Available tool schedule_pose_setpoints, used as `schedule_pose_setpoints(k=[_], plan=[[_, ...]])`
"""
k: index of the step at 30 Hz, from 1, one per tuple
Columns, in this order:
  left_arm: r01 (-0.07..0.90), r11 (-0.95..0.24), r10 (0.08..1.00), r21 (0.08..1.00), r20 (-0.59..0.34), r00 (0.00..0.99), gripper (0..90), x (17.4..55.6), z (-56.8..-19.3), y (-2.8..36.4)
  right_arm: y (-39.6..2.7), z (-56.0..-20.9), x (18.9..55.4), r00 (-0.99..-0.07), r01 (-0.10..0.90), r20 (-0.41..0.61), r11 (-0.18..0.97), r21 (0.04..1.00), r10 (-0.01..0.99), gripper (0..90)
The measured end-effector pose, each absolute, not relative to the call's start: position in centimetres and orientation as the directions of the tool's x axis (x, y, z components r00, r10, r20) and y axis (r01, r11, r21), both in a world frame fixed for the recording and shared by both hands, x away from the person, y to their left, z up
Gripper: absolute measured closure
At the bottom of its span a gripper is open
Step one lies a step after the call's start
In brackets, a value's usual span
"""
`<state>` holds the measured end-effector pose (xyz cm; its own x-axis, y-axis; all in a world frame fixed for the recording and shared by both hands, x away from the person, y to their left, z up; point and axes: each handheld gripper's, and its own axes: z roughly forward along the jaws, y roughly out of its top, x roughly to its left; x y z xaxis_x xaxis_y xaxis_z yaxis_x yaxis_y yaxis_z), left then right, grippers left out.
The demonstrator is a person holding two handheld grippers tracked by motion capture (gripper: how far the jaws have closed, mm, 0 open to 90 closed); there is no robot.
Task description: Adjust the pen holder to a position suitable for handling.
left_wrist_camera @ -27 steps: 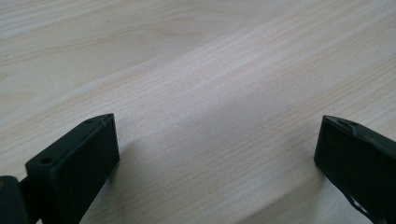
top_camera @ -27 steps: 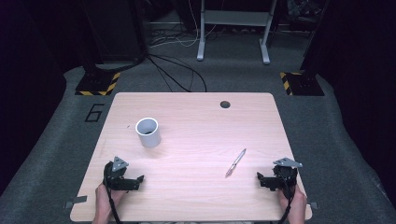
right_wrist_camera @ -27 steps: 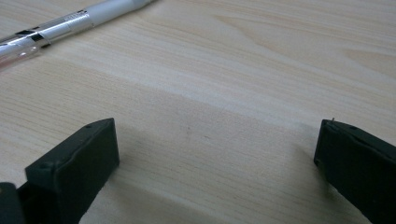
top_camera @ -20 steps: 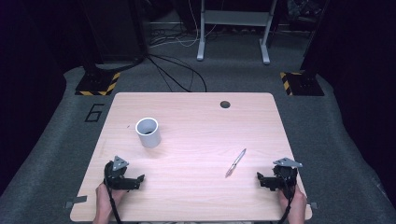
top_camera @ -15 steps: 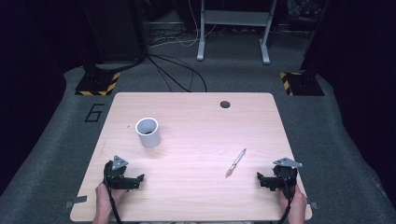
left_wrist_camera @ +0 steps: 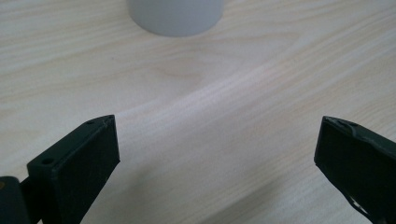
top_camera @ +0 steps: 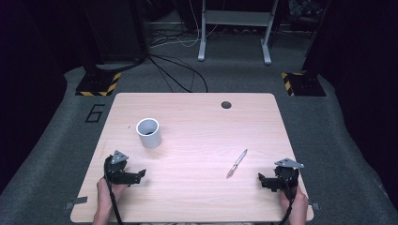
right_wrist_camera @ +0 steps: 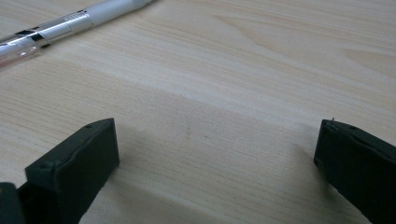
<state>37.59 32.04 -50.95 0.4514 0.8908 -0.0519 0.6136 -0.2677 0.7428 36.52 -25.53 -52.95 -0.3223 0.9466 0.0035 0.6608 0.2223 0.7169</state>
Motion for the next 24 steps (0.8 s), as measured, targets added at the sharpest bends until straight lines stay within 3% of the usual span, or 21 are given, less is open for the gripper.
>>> schedule_pose_setpoints(k=[24], plan=[[0.565, -0.249, 0.891, 0.787, -0.043, 0.453, 0.3, 42.1, -46.5, 31.5, -25.5, -53.0, 36.5, -0.322, 0.661, 0.004, 0.222, 0.717, 0.947, 0.0]])
